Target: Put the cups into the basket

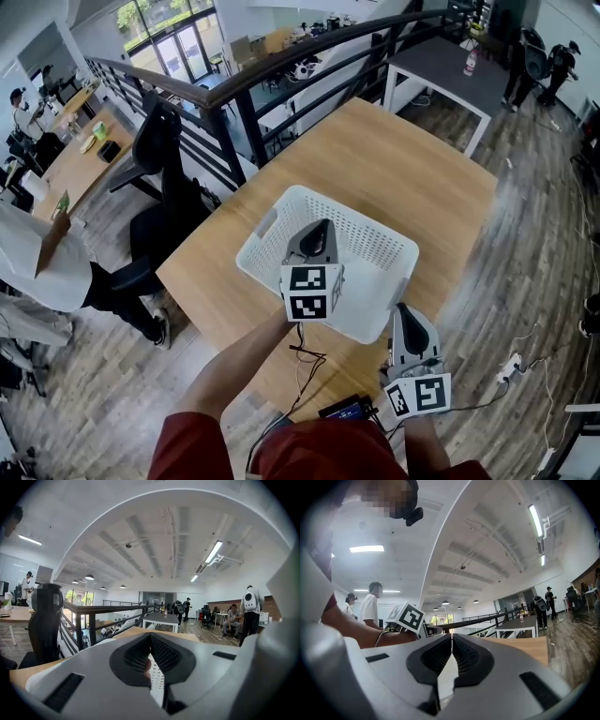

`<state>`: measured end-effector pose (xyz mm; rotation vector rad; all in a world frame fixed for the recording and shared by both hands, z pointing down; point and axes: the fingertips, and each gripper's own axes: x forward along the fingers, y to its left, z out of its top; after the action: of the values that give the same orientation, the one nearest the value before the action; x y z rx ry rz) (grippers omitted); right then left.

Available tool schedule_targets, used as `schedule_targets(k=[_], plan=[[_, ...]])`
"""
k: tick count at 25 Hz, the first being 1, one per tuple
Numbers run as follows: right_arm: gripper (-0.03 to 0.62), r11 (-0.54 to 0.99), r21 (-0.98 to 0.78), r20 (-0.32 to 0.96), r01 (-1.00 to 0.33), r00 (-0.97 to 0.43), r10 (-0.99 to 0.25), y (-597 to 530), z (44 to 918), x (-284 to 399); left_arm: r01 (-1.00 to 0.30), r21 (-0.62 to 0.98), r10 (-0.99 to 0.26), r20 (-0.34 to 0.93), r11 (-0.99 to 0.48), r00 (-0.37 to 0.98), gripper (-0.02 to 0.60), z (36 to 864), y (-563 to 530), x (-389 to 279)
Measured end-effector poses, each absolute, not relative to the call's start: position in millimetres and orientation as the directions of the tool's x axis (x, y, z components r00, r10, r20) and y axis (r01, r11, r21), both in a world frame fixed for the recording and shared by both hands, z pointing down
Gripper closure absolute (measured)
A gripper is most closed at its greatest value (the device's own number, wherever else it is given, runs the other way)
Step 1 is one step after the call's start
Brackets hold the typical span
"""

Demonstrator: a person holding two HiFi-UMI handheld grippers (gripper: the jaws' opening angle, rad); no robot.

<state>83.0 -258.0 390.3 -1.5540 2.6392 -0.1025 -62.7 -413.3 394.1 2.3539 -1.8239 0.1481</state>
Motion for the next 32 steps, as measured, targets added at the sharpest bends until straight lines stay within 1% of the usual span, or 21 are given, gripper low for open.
schedule_targets(k=[5,11,17,24,32], plan=[[0.582,0.49,-0.092,-0.031,-0.867,-0.489,-0.872,-255,388,79,-0.965,0.05,-0.956,0.132,-0.256,0.261,0.574,381,-399,-64],[0.582,0.497,-0.089,-0.031,-0.863,-0.496,-0.868,-254,388,74,-0.955,0.162,-0.955,0.123,-0.248,0.269,0.574,368,-379,-72],[0.582,0.507,-0.08,-0.034,-0.858,-0.506,-0.862,-250,385,66,-0.966,0.094,-0.968,0.05,-0.24,0.245,0.574,350,-353,-85],[0.582,0.523,-0.065,-0.042,-0.85,-0.522,-0.852,-249,382,56,-0.972,-0.043,-0.971,-0.049,-0.232,0.234,0.574,334,-321,-88],[0.582,0.535,-0.047,-0.05,-0.843,-0.533,-0.845,-249,377,45,-0.982,-0.047,-0.977,-0.098,-0.185,0.189,0.574,329,-294,-107]])
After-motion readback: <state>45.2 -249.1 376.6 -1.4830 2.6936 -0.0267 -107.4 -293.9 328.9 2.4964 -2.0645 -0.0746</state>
